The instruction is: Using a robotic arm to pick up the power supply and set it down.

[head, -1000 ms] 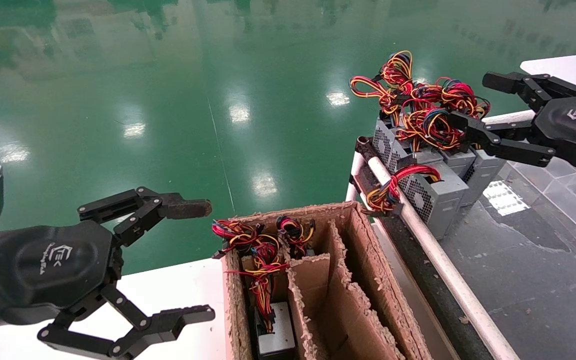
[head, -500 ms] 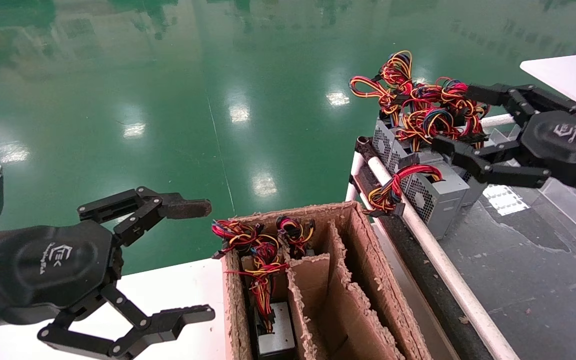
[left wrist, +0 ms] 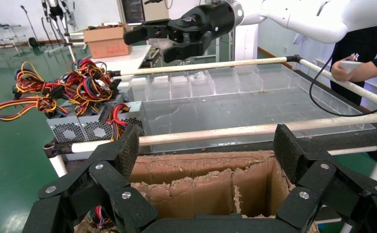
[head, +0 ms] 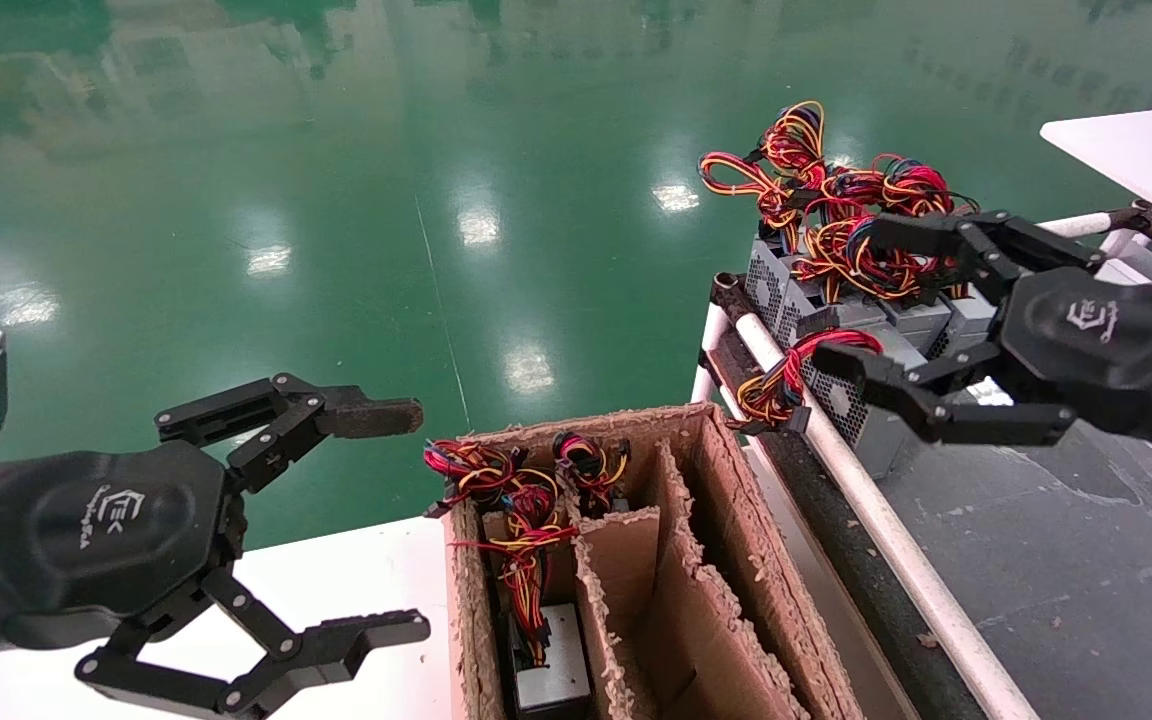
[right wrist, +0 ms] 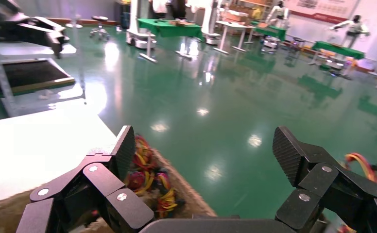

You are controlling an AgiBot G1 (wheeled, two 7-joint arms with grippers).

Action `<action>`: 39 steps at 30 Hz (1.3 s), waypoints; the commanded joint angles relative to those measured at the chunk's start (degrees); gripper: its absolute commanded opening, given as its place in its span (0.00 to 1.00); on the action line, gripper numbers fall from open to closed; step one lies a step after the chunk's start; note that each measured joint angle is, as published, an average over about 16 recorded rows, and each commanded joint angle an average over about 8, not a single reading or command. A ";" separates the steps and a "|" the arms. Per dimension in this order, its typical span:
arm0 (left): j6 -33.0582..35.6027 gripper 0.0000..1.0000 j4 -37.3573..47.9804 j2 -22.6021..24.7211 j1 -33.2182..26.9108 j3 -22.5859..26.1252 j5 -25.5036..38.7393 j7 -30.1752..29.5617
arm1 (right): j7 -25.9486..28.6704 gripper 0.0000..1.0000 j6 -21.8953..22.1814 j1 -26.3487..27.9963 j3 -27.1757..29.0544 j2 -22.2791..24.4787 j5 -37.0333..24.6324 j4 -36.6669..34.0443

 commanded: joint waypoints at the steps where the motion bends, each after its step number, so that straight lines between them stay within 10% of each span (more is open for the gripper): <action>1: 0.00 1.00 0.00 0.00 0.00 0.00 0.00 0.00 | 0.56 1.00 -0.20 -0.64 -0.13 0.19 0.53 1.30; 10: 0.00 0.82 0.00 0.00 0.00 0.01 0.00 0.00 | 3.06 1.00 -1.09 -3.48 -0.70 1.01 2.90 7.14; 17: 0.00 1.00 0.00 0.00 0.00 0.01 -0.01 0.00 | 5.01 1.00 -1.78 -5.70 -1.15 1.66 4.74 11.69; 39: -0.02 1.00 0.02 -0.01 0.01 0.01 -0.02 0.01 | 9.04 1.00 -3.28 -10.47 -2.10 3.10 8.78 21.38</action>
